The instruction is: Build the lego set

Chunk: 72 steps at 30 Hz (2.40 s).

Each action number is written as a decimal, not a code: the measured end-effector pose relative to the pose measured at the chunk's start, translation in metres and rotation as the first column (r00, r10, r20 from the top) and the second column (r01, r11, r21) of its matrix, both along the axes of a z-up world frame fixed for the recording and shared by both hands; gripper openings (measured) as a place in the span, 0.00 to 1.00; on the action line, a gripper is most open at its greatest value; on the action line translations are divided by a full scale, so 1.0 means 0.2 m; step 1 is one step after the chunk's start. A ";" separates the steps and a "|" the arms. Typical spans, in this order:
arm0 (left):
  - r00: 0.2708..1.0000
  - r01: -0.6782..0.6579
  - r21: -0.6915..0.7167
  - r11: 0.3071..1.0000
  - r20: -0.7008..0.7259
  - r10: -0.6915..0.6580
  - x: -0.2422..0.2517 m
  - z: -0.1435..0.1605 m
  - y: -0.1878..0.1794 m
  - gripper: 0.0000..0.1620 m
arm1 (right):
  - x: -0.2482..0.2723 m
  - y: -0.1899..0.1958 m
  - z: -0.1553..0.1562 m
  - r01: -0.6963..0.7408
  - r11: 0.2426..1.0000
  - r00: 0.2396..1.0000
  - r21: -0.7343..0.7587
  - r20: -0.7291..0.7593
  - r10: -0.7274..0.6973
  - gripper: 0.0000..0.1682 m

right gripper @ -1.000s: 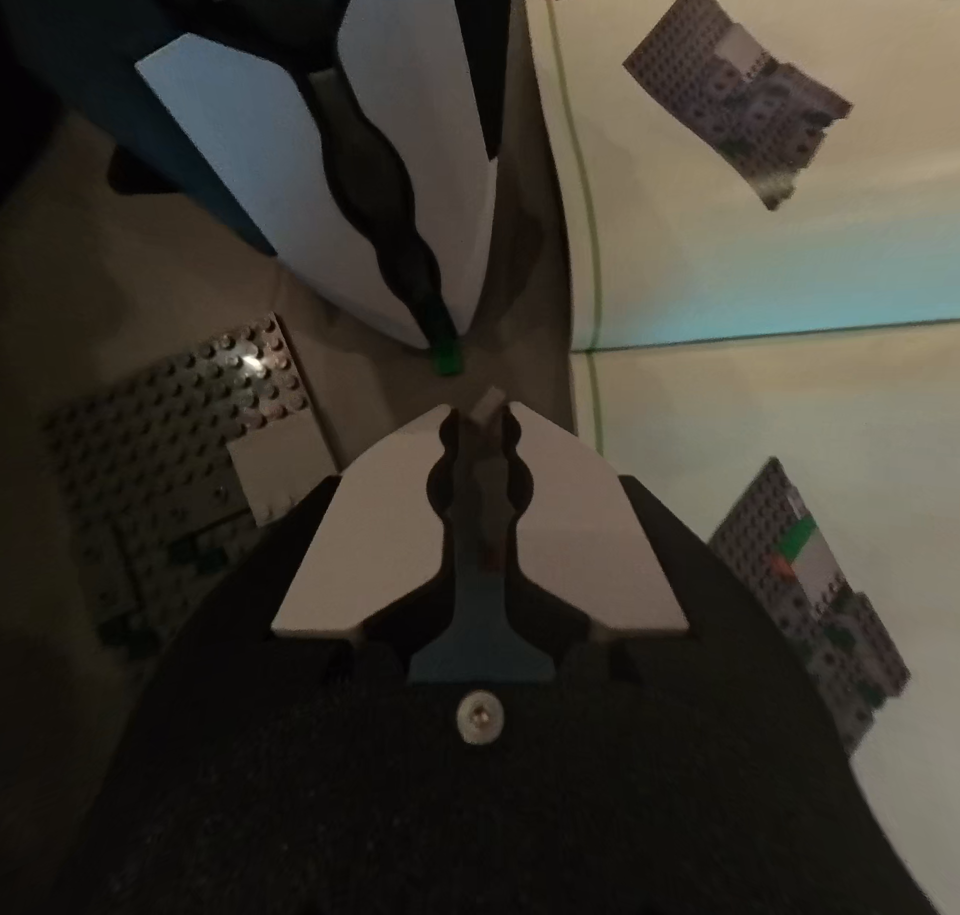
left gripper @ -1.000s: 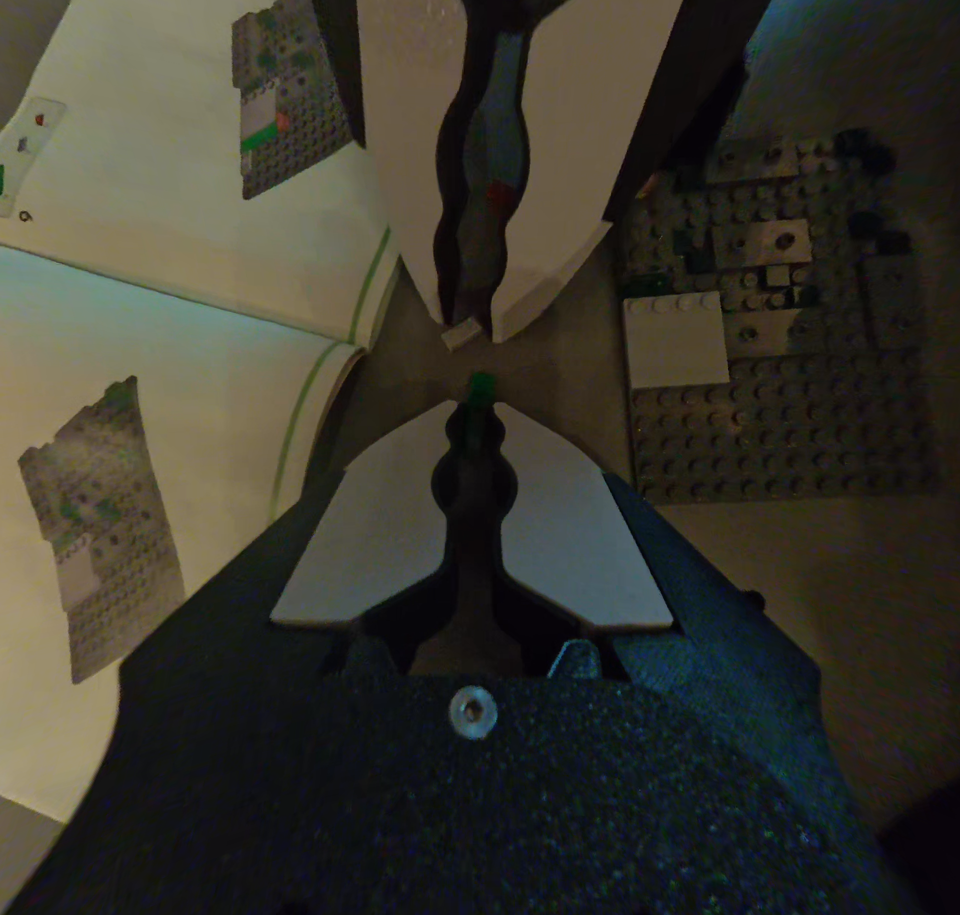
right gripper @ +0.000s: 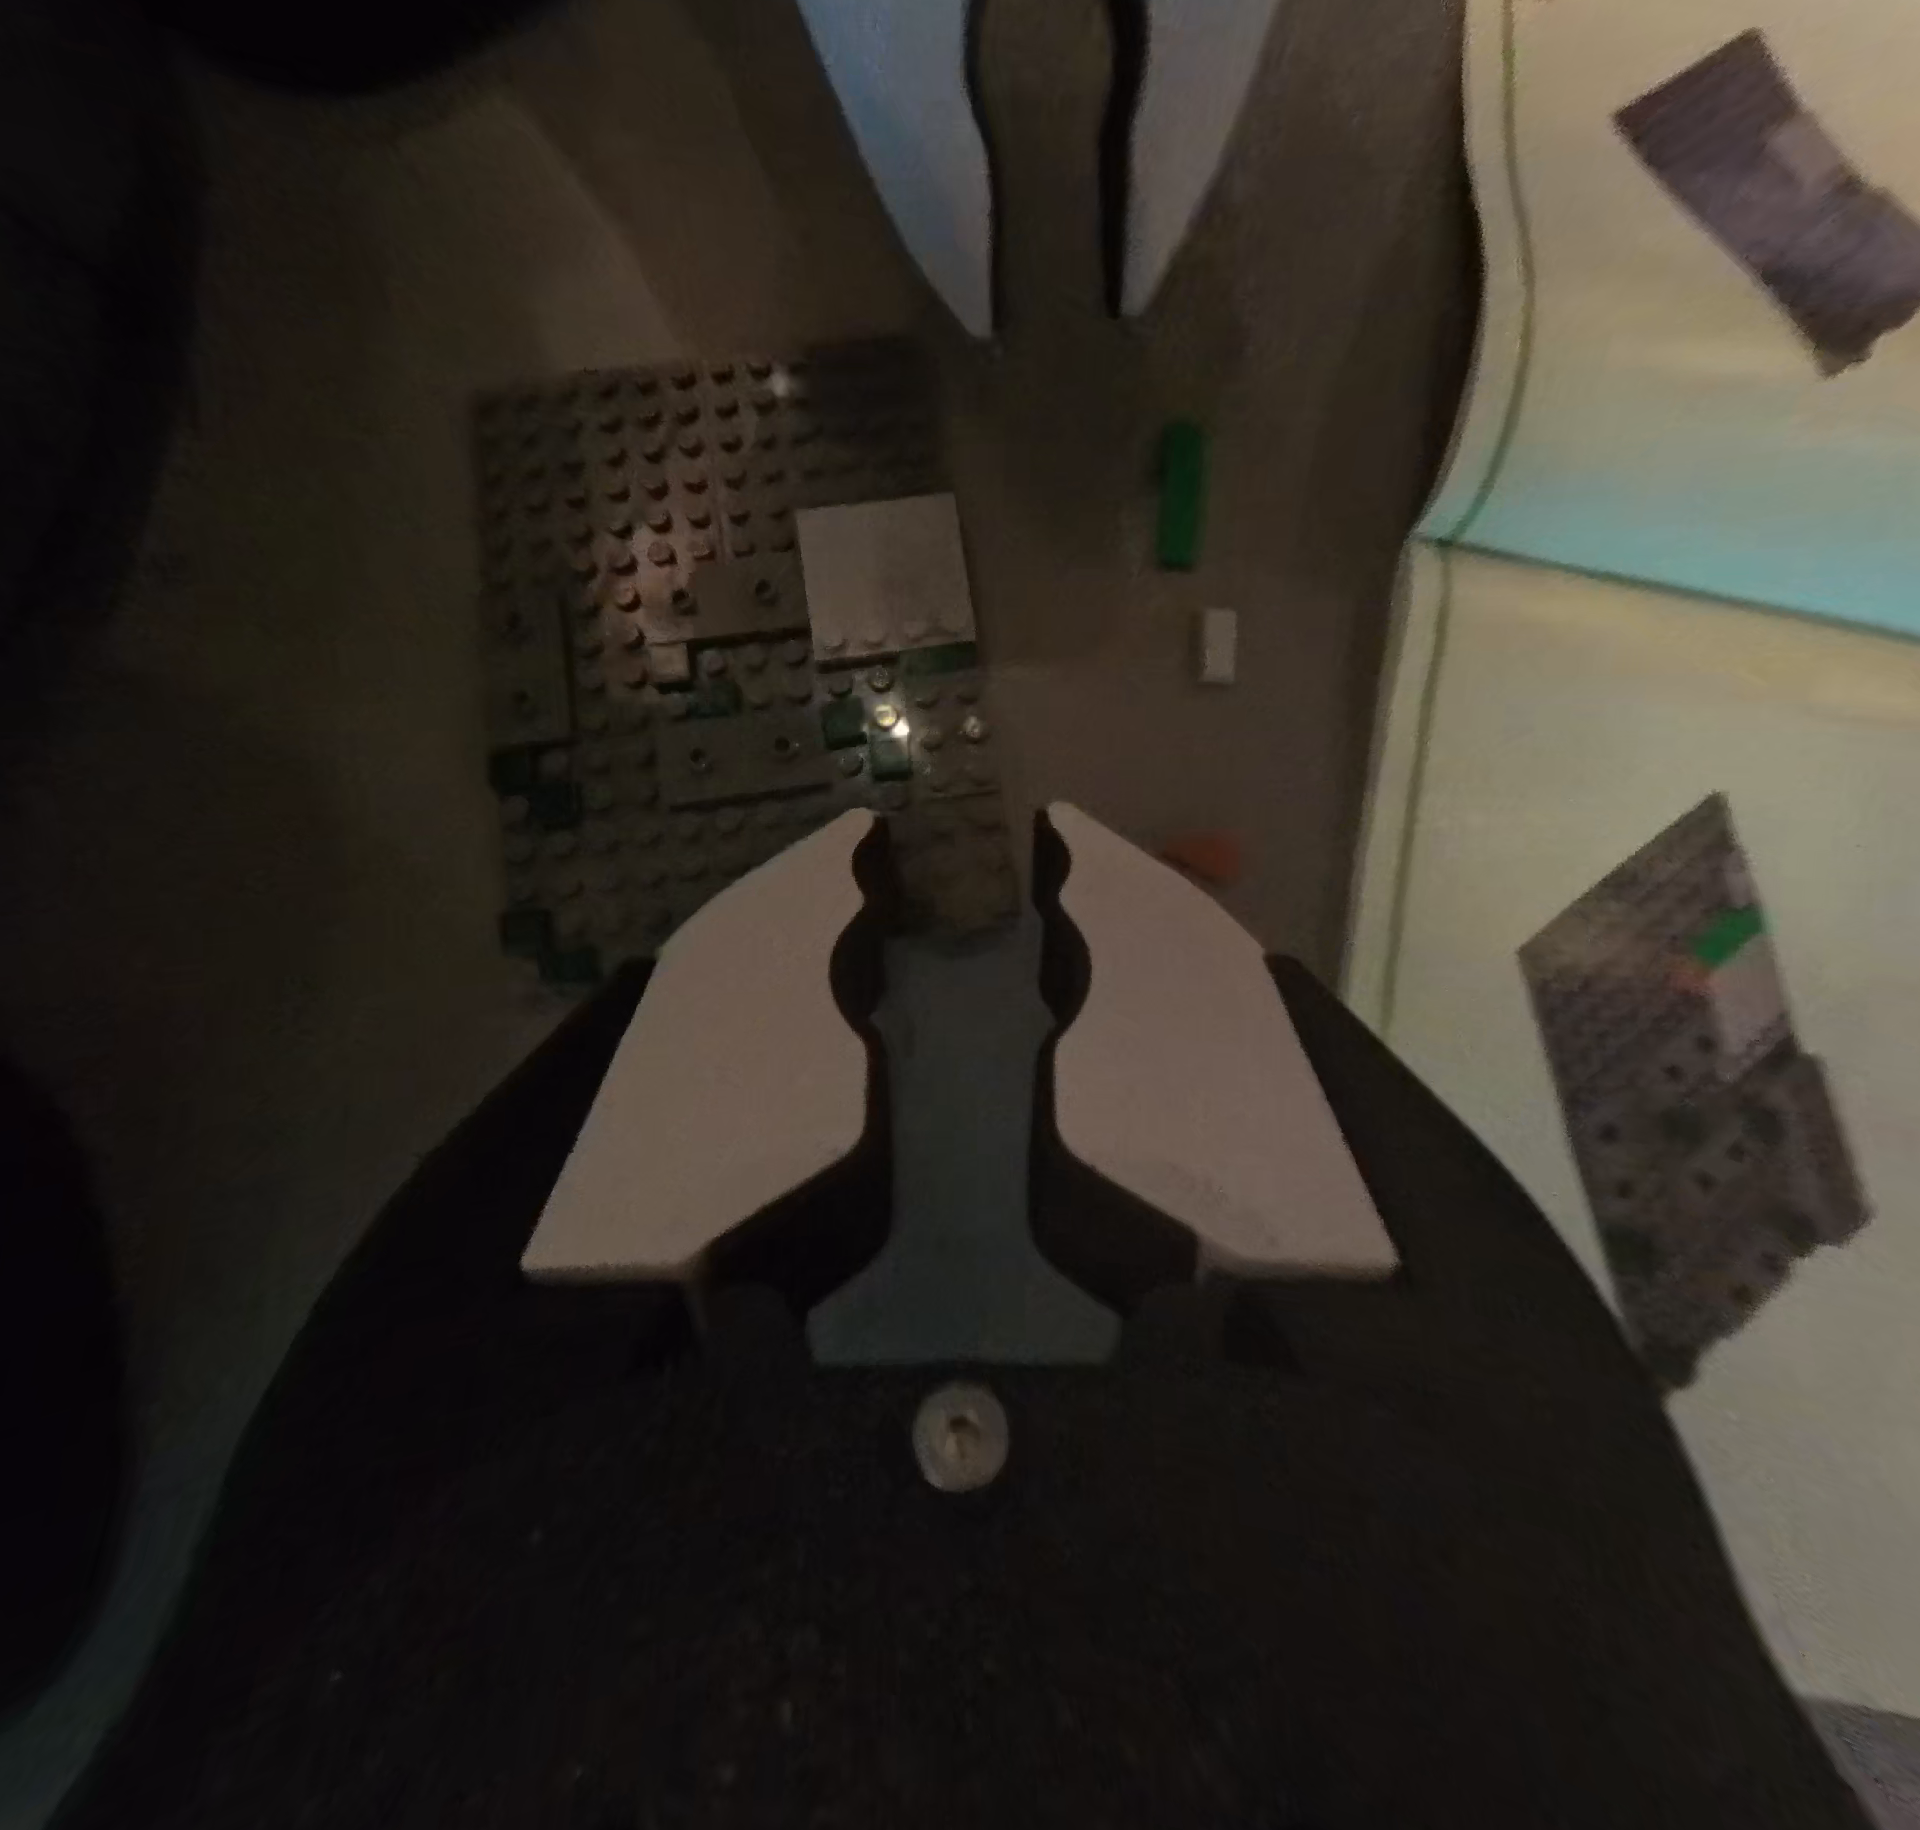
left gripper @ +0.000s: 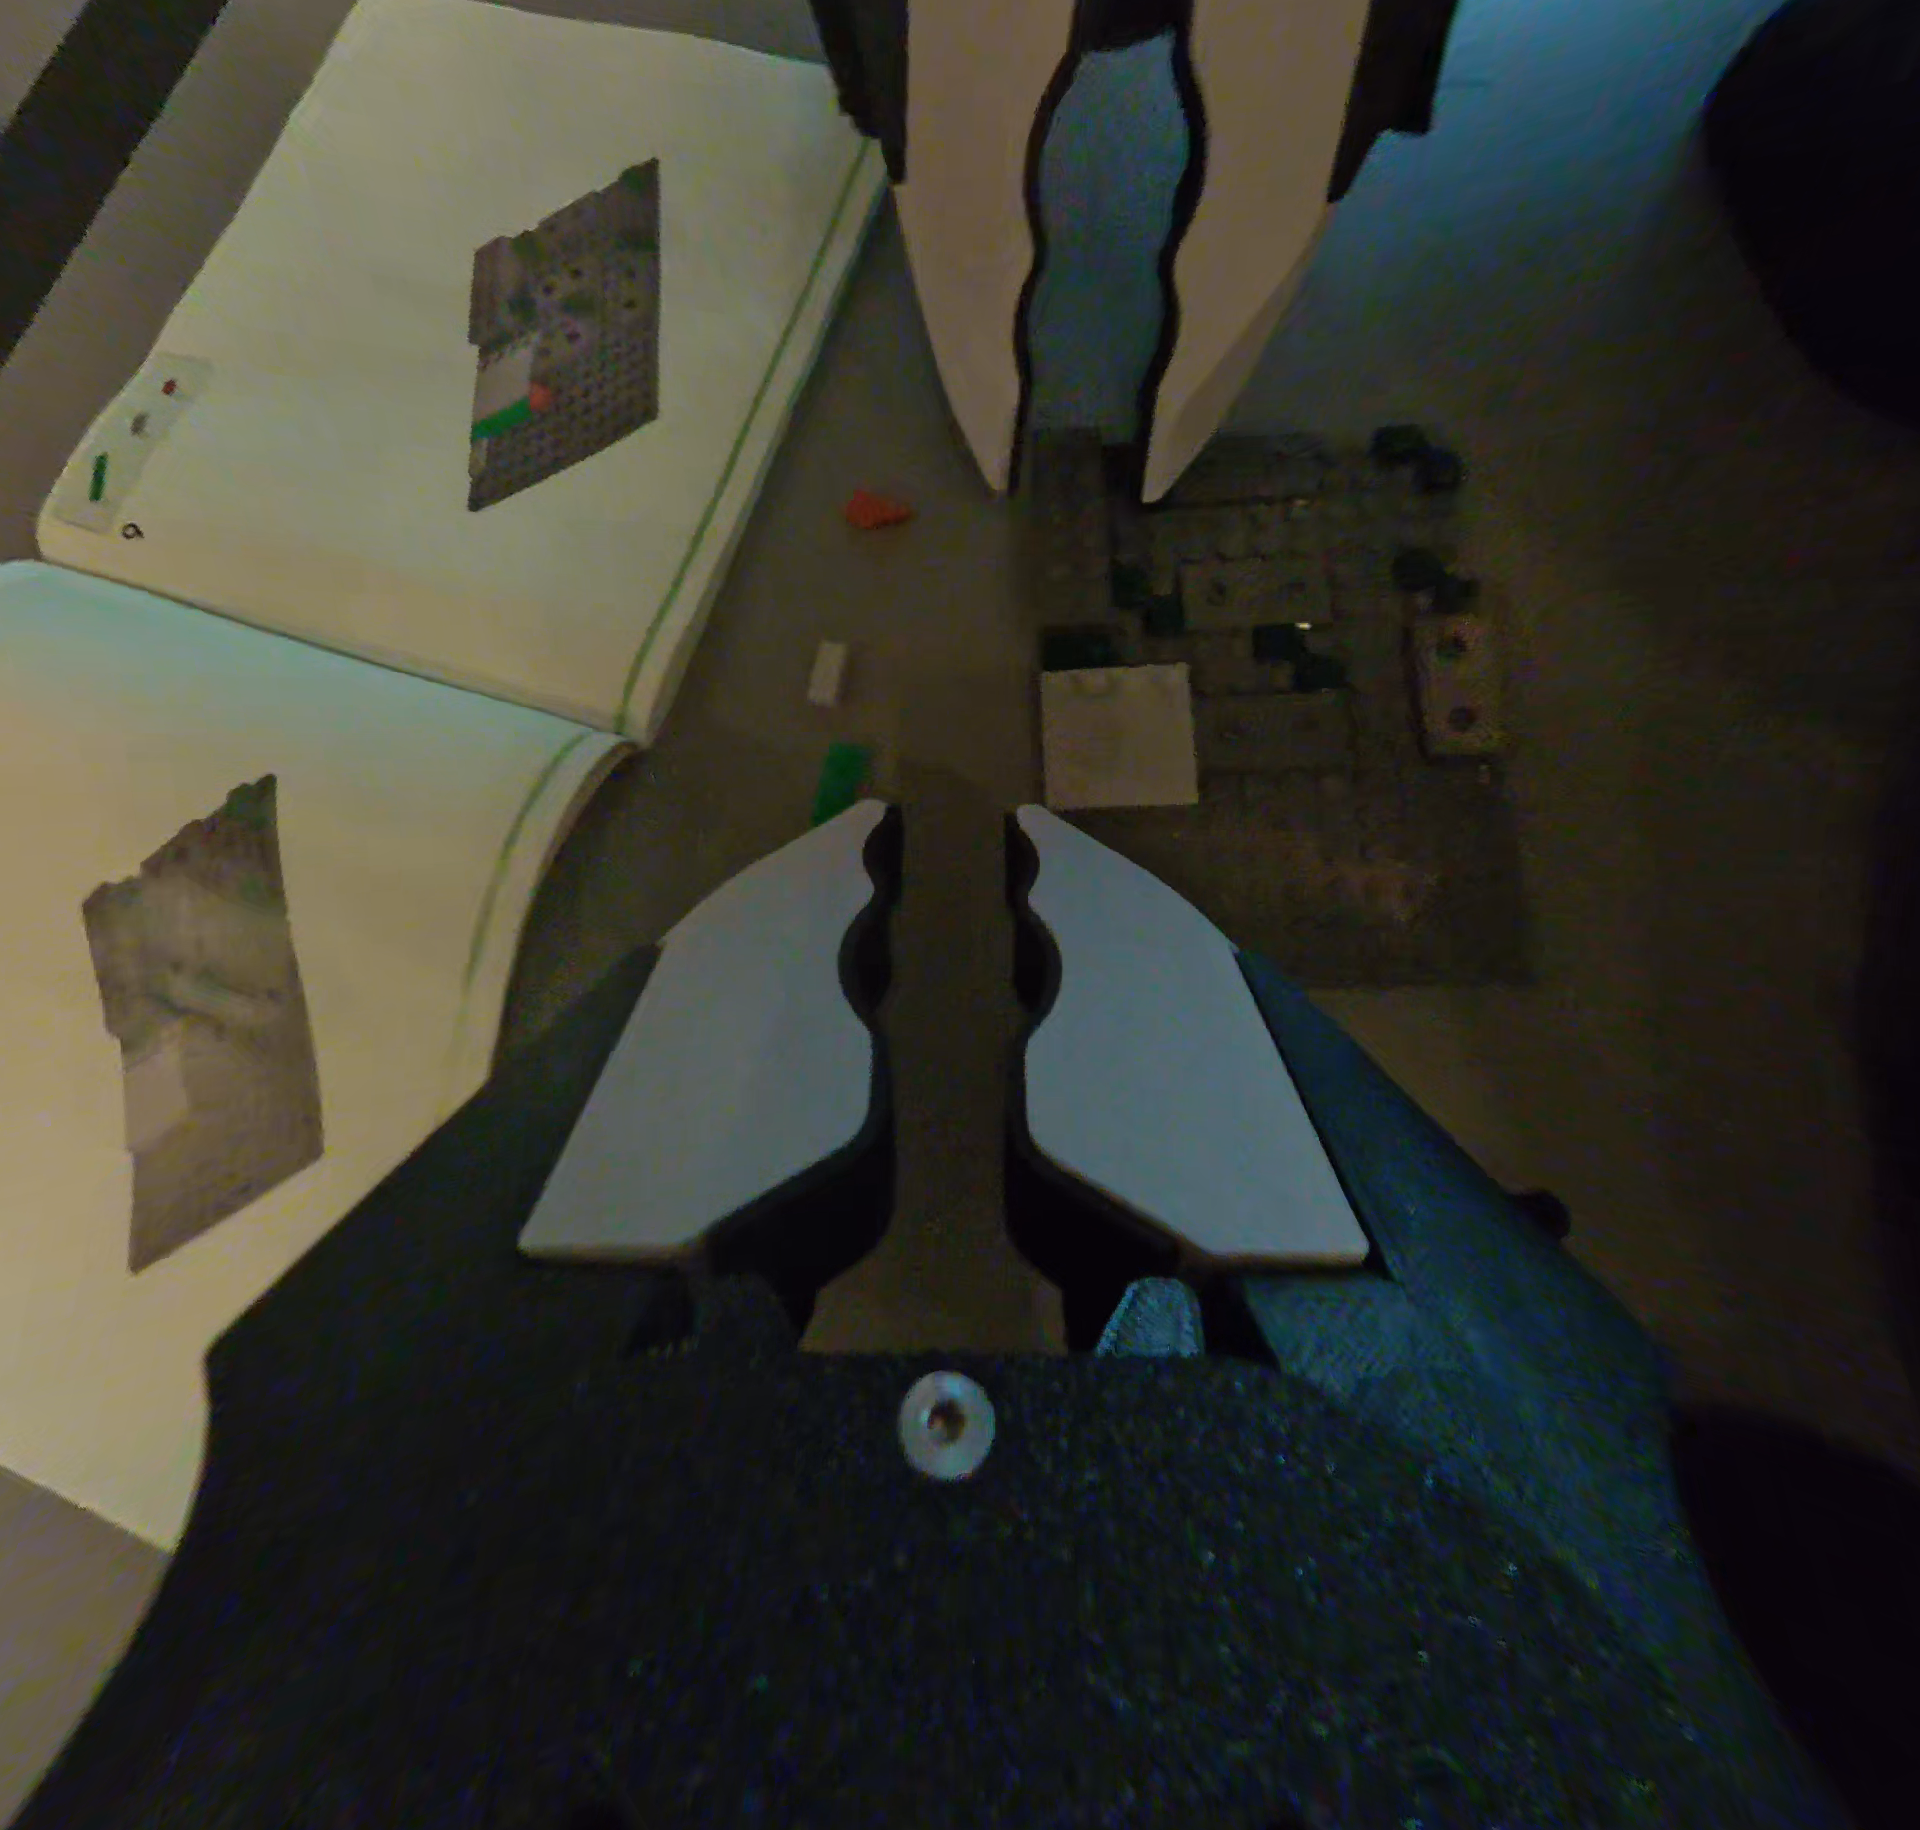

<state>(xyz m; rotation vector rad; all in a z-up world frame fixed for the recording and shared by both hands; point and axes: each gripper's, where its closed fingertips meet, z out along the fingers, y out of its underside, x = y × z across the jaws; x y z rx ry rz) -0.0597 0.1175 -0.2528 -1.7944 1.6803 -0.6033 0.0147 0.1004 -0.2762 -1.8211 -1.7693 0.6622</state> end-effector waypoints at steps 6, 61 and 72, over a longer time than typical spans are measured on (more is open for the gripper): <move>0.998 -0.051 0.009 0.999 0.026 0.051 -0.07 0.02 -0.08 0.11 | 0.05 0.00 -0.03 0.032 0.999 0.999 -0.002 -0.025 -0.032 0.10; 0.970 -0.189 -0.031 0.982 0.152 0.191 0.18 -0.08 0.17 0.09 | 0.20 -0.02 0.28 0.799 0.601 0.510 -0.023 -0.505 -0.696 0.00; 0.998 -0.063 -0.048 0.997 0.007 0.064 0.23 -0.16 0.19 0.08 | 0.19 -0.05 0.29 0.779 0.625 0.520 -0.048 -0.508 -0.687 0.00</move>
